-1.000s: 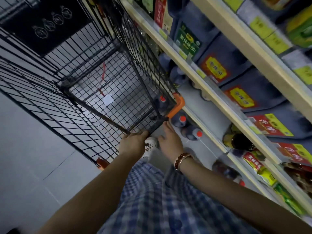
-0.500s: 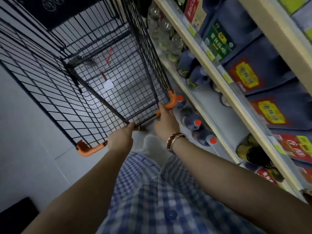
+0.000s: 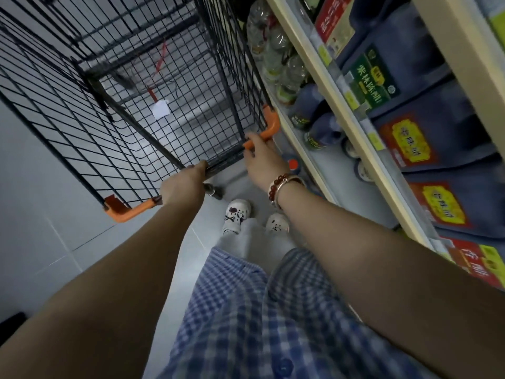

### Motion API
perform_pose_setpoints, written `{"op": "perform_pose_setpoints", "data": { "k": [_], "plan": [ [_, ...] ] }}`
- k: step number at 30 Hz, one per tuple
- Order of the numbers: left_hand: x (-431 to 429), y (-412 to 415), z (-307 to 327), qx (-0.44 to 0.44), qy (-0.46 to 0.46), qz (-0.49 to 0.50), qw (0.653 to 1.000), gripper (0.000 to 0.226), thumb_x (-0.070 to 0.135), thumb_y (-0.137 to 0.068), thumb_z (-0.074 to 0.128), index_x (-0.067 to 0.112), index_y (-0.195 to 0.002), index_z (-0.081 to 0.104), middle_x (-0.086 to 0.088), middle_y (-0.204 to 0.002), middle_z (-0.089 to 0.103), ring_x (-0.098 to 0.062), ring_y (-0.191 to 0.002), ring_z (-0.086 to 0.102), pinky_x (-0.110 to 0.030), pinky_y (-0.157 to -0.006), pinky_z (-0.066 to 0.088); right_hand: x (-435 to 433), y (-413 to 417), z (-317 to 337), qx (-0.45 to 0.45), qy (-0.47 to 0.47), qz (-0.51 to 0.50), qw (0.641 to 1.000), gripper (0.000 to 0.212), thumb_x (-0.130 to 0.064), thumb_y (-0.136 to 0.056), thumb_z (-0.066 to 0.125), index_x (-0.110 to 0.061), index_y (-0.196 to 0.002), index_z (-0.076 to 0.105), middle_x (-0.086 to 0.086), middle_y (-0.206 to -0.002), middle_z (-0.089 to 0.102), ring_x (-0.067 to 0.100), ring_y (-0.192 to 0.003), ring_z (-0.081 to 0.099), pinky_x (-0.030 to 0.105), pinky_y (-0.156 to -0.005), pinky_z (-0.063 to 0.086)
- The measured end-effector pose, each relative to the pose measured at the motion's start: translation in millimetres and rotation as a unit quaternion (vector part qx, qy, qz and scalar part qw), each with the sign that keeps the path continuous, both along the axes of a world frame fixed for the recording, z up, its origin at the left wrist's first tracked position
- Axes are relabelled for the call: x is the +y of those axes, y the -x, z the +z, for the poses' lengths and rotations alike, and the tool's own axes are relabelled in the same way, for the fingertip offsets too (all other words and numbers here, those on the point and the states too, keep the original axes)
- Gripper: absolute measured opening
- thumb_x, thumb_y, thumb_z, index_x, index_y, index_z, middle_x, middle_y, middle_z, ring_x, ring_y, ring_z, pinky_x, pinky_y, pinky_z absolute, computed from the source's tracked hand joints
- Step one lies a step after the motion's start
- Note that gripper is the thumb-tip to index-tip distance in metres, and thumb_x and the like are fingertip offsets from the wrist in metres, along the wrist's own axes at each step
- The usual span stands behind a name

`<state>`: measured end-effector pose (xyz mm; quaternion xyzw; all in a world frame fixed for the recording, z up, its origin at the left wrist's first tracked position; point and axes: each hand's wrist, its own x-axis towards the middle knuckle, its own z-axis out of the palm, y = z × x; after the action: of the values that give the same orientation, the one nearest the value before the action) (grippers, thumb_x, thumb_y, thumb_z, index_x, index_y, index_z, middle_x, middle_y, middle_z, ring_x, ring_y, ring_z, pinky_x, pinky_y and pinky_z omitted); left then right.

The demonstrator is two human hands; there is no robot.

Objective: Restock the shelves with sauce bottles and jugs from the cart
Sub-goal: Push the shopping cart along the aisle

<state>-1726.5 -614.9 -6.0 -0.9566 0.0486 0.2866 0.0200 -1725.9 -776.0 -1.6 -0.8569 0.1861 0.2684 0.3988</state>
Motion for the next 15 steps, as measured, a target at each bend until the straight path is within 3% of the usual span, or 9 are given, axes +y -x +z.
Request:
{"op": "perform_pose_setpoints", "data": {
  "k": [3,6,10,12,15],
  "plan": [
    [4,-26,0,-0.001,0.008,0.001,1.0,0.037,-0.005,-0.088,0.041,0.016,-0.119,0.042,-0.014,-0.103,0.062,-0.034,-0.09,0.06,-0.037,-0.065,0.041,6,-23,-1,-0.022,0.003,0.008,1.0,0.031,-0.023,-0.093,0.04,-0.036,-0.121,0.035,0.008,-0.141,0.035,0.033,-0.107,0.055,0.056,-0.091,0.048],
    [2,-44,1,0.005,0.003,0.003,1.0,0.043,-0.004,-0.087,0.047,0.012,-0.126,0.035,-0.016,-0.11,0.059,-0.036,-0.095,0.059,-0.04,-0.067,0.044,11,-39,-1,-0.018,0.02,0.011,1.0,0.046,-0.016,-0.091,0.042,-0.041,-0.127,0.028,0.007,-0.147,0.027,0.035,-0.114,0.052,0.059,-0.092,0.046],
    [-4,-52,0,0.009,0.002,0.016,1.0,0.063,0.009,-0.083,0.062,0.009,-0.136,0.027,-0.017,-0.133,0.043,-0.037,-0.12,0.047,-0.05,-0.092,0.043,15,-42,0,-0.012,0.066,0.047,0.997,0.073,-0.009,-0.09,0.042,-0.045,-0.142,0.006,0.004,-0.159,0.0,0.034,-0.141,0.019,0.056,-0.108,0.031],
    [-9,-51,0,-0.017,-0.007,-0.012,1.0,0.071,0.016,-0.085,0.06,0.007,-0.142,0.018,-0.017,-0.144,0.032,-0.036,-0.132,0.034,-0.05,-0.107,0.033,15,-29,0,0.0,0.058,0.027,0.998,0.078,-0.008,-0.09,0.043,-0.042,-0.144,-0.001,0.004,-0.159,-0.005,0.035,-0.143,0.014,0.053,-0.111,0.029],
    [-22,-43,-2,-0.039,-0.023,-0.111,0.993,0.076,0.016,-0.093,0.039,0.013,-0.148,-0.014,-0.016,-0.158,-0.01,-0.036,-0.146,-0.007,-0.05,-0.116,-0.004,10,12,-11,0.032,0.013,-0.05,0.998,0.08,-0.005,-0.088,0.046,-0.035,-0.147,0.001,0.006,-0.159,0.004,0.033,-0.141,0.023,0.048,-0.109,0.034]
  ]
}}
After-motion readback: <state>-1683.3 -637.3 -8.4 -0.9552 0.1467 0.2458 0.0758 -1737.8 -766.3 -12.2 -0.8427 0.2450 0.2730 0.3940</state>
